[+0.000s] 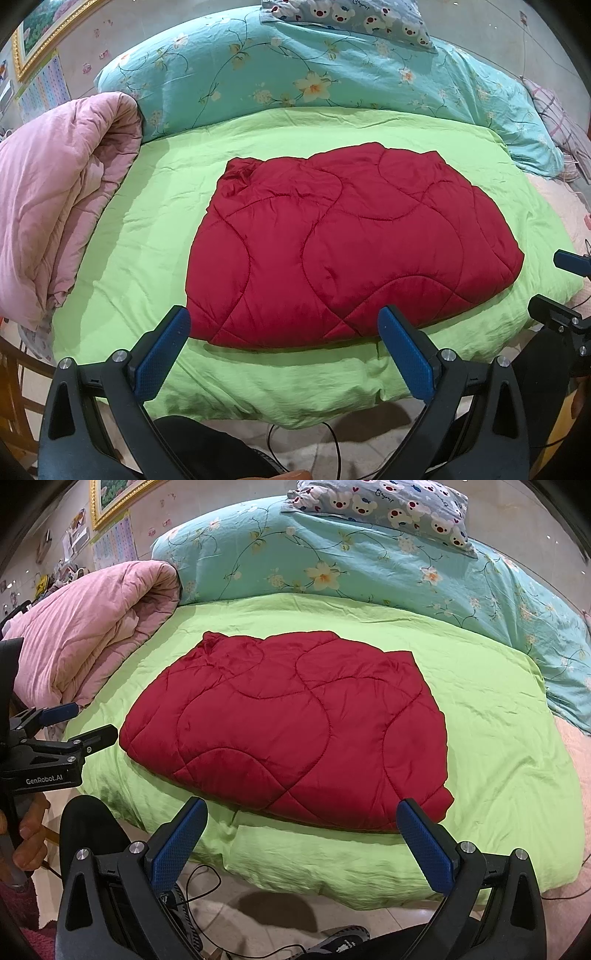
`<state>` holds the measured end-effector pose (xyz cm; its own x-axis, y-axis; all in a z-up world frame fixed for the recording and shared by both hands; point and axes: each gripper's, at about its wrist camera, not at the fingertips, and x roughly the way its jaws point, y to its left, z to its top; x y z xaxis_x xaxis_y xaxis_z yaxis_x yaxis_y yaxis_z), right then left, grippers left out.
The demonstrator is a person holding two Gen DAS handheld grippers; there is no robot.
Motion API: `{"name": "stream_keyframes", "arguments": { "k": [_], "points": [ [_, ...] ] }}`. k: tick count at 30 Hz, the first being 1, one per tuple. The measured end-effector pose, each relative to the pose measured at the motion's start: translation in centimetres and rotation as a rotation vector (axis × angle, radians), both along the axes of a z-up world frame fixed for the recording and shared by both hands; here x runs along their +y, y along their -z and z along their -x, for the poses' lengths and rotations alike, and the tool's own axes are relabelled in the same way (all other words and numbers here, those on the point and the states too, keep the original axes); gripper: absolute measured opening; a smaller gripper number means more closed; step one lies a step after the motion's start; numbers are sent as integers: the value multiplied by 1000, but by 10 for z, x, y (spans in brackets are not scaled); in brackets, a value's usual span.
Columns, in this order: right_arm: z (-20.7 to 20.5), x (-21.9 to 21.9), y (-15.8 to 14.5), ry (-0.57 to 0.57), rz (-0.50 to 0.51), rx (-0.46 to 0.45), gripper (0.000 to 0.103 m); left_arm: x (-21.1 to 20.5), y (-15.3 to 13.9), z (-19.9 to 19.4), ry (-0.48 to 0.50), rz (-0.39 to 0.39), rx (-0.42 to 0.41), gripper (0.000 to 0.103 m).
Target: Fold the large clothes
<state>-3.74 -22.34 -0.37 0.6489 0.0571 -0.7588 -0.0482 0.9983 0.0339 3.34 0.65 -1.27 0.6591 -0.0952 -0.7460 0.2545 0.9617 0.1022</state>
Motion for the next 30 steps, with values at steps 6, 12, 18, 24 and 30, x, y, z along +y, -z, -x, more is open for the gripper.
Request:
{"name": "stream_keyframes", "arguments": {
  "k": [6,12,18,24,30],
  "points": [
    [1,1,2,-2,2,3,103,0,0,0,-1,-2,-1,102],
    [0,2,2,-1,2,3,103,0,0,1,1,1,-2,102],
    [1,2,2,-1,3,2,103,0,-1,0,4,-2,-3,102],
    [0,2,2,-1,6,2,103,0,-3,0,6,-2,-13,102],
    [0,1,2,-2,7,2,103,0,-2,1,6,-8,-19,102]
  ]
}}
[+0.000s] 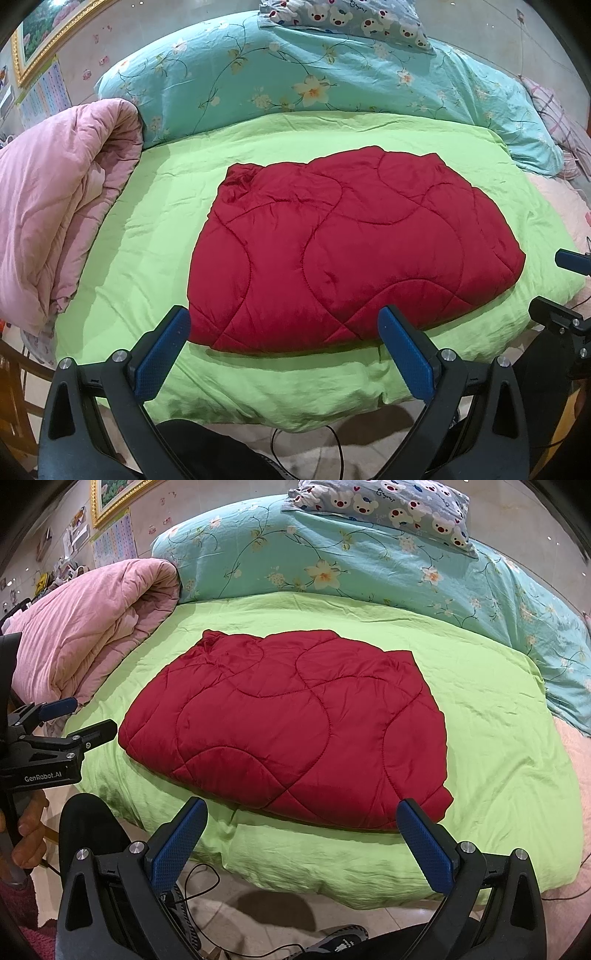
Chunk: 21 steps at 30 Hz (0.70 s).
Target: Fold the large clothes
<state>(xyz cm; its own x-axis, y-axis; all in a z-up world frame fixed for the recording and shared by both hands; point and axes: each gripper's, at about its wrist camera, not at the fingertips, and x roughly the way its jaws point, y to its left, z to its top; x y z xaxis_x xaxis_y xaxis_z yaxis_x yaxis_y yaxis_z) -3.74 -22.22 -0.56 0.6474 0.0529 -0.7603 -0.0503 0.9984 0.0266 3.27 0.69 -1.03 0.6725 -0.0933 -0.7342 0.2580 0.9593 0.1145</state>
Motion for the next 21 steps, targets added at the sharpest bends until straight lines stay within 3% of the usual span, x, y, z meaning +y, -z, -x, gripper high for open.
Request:
{"name": "stream_keyframes", "arguments": {
  "k": [21],
  "points": [
    [-1,-3,-1,3,-2,1,103,1,-1,-1,-2,-1,-7,102]
  ]
}}
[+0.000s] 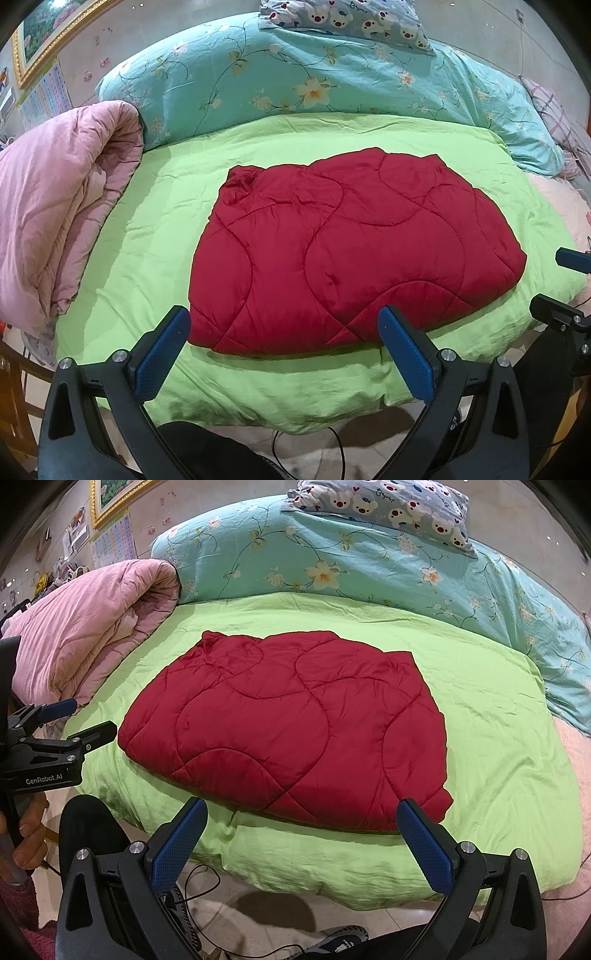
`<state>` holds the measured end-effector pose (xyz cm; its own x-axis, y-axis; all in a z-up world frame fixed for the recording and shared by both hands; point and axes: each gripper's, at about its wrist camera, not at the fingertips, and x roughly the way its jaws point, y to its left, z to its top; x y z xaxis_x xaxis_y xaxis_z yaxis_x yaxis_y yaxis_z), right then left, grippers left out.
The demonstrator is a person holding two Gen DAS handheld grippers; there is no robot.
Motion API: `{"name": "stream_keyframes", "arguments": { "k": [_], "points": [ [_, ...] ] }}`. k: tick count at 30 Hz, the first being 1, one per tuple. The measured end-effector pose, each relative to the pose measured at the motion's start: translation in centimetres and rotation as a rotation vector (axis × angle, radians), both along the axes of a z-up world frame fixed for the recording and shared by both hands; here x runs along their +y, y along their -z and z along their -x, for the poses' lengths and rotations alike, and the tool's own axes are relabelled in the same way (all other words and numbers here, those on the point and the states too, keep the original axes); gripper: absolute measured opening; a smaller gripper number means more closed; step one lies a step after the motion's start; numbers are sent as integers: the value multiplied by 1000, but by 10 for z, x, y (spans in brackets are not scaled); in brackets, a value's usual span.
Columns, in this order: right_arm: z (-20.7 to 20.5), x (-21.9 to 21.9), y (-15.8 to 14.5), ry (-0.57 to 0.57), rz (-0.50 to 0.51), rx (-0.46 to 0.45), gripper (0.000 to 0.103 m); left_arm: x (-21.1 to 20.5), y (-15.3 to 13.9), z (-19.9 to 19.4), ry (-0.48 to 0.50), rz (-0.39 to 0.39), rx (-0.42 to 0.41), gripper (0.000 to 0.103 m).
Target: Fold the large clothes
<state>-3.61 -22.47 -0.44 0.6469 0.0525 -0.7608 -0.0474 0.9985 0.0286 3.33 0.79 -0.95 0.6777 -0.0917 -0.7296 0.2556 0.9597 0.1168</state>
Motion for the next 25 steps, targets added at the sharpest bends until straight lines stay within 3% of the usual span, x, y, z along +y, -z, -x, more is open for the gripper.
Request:
{"name": "stream_keyframes", "arguments": {
  "k": [25],
  "points": [
    [-7,-4,0,-6,-5,2,103,-4,2,-4,6,-6,1,102]
  ]
}}
